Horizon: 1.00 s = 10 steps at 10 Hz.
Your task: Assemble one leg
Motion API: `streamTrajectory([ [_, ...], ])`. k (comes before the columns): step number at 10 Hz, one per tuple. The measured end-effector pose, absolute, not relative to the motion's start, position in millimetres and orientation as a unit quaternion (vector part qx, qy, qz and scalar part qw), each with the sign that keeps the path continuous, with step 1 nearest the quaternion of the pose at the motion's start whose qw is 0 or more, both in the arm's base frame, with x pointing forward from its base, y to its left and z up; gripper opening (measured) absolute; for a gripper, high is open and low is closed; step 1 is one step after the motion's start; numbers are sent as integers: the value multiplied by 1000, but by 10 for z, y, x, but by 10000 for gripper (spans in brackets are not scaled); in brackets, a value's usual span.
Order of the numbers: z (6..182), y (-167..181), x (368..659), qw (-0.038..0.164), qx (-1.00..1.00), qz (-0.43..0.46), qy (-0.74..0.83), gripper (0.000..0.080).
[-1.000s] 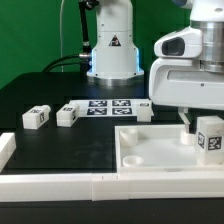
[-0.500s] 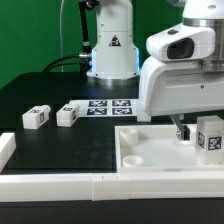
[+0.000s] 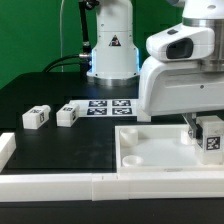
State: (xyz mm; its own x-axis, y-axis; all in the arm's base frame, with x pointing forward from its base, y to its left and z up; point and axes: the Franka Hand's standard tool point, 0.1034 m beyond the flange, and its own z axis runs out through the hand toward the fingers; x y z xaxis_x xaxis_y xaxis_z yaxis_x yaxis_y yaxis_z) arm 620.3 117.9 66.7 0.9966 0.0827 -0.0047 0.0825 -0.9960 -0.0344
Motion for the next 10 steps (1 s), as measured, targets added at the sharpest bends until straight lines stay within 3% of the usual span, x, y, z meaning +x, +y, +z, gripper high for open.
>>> streamTrajectory([
  [4, 667, 1172, 6204, 17, -984, -3, 175, 288],
  [7, 674, 1006, 6209, 0, -944, -5, 330, 299],
  [10, 684, 853, 6168, -31, -902, -14, 431, 308],
])
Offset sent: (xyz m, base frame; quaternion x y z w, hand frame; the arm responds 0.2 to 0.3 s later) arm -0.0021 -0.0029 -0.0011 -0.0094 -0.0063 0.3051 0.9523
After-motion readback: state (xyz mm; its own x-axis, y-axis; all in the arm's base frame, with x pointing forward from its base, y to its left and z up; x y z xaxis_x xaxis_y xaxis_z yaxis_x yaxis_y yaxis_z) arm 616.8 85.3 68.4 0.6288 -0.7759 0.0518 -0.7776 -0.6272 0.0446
